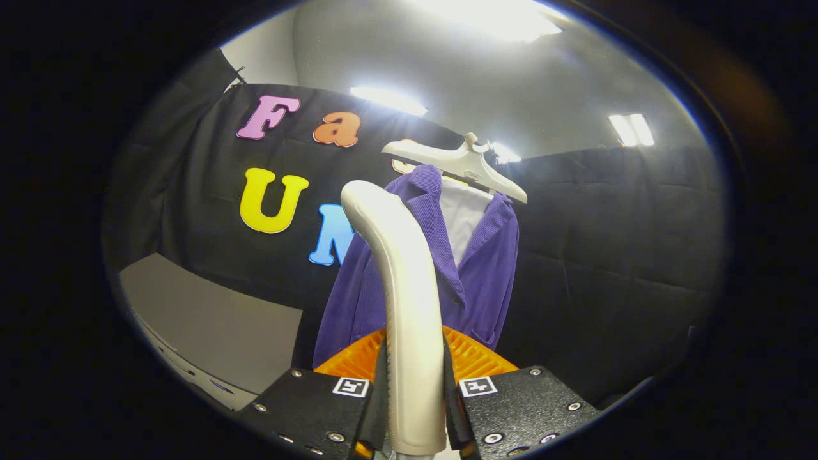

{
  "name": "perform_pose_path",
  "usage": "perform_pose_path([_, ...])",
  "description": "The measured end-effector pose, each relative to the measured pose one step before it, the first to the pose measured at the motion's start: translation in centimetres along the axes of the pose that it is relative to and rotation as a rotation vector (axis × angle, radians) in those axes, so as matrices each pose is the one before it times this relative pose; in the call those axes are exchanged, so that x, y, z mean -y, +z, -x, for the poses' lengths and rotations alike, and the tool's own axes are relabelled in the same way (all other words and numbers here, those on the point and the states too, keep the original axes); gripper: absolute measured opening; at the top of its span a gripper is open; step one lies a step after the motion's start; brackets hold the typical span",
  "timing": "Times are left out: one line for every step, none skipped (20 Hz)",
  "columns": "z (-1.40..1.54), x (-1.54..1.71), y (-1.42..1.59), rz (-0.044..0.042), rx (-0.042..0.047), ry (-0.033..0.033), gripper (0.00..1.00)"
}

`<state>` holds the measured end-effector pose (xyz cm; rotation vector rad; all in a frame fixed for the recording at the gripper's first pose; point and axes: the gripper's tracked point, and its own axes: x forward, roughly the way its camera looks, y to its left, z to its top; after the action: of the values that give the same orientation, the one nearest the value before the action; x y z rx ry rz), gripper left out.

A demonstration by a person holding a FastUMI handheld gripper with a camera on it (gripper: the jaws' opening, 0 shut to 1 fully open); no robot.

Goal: Iron the clothes twice with a garment steamer, once on the left side and once on the right side.

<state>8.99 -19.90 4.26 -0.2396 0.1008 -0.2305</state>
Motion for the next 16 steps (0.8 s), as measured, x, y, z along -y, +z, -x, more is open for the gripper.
perform_pose_path([-0.639, -0.204, 0.425, 0.00134, 0.00366, -0.01005, 0.37])
perform_pose_path([-0.63, -0.213, 0.47, -0.00912, 0.00558, -0.00172, 0.37])
perform_pose_path([-0.598, -0.144, 0.453, -0.01021, 0.00567, -0.00269, 0.37])
perform_pose_path([-0.957, 0.099, 0.33, -0.00193, 0.0025, -0.01577, 0.37])
perform_pose_path([-0.706, 0.431, 0.314, 0.00033, 0.00054, -0.02017, 0.37])
perform_pose_path([-0.525, 0.184, 0.362, -0.00673, 0.00324, -0.01504, 0.37])
perform_pose_path([-0.753, 0.053, 0.402, -0.01354, 0.00416, -0.00686, 0.37])
perform_pose_path([-0.575, 0.088, 0.09, -0.00889, -0.00061, -0.00601, 0.37])
perform_pose_path([-0.593, 0.2, 0.172, 0.00114, -0.00128, -0.01357, 0.37])
perform_pose_path([-0.642, 0.709, 0.24, 0.00879, 0.00064, -0.0233, 0.37])
perform_pose_path([-0.51, 0.606, 0.319, 0.00527, 0.00413, -0.02657, 0.37])
perform_pose_path([-0.508, 0.466, 0.335, -0.00144, 0.00751, -0.02192, 0.37])
perform_pose_path([-0.501, 0.293, 0.292, -0.00284, 0.00675, -0.01956, 0.37])
perform_pose_path([-0.652, 0.319, -0.059, 0.00247, 0.00038, -0.01728, 0.37])
perform_pose_path([-0.572, 0.144, -0.14, 0.00392, -0.00072, -0.01054, 0.37])
perform_pose_path([-0.535, -0.024, -0.104, 0.00562, -0.0023, -0.00817, 0.37])
